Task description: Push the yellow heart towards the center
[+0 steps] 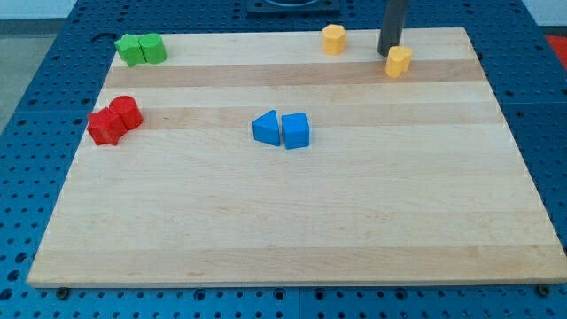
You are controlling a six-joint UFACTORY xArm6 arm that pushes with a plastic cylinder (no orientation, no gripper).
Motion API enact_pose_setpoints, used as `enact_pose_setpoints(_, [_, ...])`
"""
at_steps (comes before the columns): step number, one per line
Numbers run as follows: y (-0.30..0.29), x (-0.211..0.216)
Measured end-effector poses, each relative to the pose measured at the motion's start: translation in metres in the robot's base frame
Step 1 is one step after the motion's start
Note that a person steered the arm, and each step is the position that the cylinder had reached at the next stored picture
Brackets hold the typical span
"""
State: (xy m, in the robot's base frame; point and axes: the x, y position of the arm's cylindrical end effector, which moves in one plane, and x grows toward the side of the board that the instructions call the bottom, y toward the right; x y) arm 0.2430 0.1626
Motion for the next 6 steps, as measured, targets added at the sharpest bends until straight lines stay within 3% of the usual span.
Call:
enact_pose_setpoints(2, [0.037,0.004])
enact_pose_setpoints(3, [0.010,0.025])
enact_pose_setpoints(5, [-0.156,0.083])
enact_pose_setpoints(6, [-0.146,0.071])
